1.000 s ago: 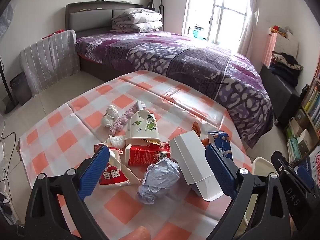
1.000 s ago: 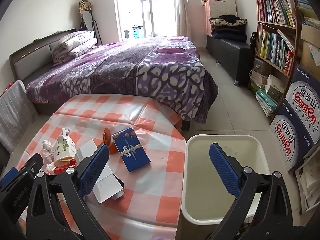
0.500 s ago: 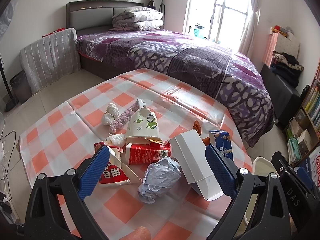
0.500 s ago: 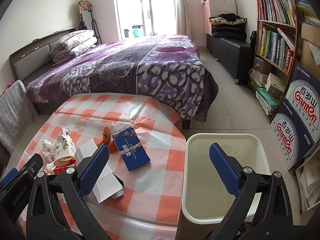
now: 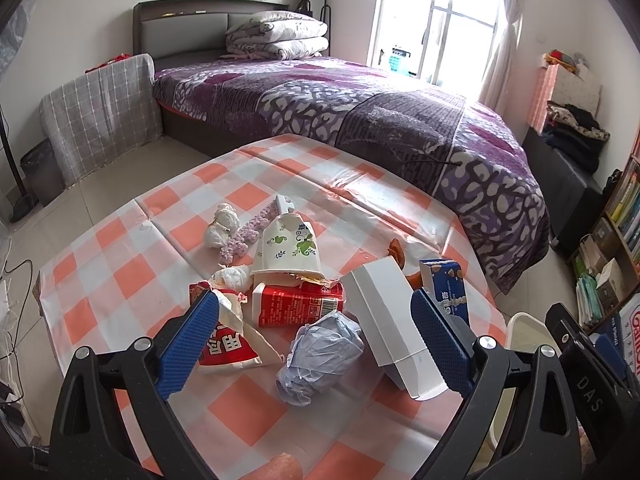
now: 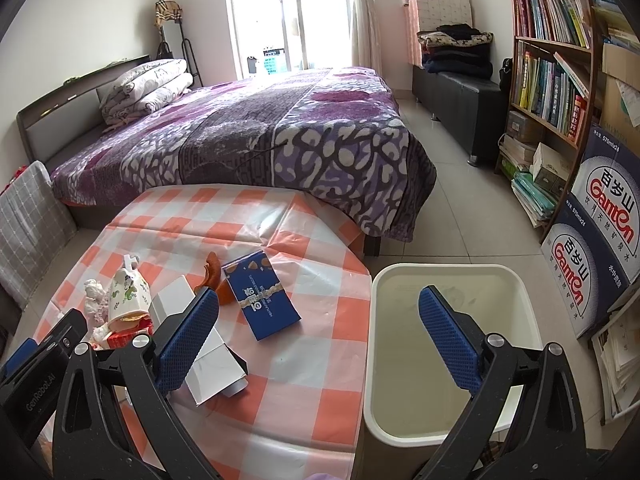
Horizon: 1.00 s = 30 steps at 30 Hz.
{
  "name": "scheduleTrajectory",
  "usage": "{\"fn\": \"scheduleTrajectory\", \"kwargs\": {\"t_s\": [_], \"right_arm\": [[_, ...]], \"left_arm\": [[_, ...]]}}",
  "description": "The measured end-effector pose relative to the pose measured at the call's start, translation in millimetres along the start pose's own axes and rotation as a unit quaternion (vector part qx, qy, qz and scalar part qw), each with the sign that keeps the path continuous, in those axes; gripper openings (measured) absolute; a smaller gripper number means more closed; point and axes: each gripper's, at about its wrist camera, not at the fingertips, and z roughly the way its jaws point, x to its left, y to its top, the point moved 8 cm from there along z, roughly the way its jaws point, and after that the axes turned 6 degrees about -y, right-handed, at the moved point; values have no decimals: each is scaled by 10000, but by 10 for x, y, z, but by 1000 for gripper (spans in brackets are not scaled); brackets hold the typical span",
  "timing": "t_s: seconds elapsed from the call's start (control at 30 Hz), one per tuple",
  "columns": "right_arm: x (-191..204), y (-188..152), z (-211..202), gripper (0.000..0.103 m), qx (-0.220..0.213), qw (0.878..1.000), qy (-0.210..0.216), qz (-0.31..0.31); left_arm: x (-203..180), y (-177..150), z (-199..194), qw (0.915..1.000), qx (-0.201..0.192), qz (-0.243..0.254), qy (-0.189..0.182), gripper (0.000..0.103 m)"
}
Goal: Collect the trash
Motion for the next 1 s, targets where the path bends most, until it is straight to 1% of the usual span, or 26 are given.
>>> {"fn": "scheduleTrajectory", "kwargs": {"t_s": [1.0], "right_arm": [[-3, -23, 18, 96, 46, 10000, 11, 19]], "left_arm": [[39, -25, 38, 10000, 49, -21, 8, 94]]}}
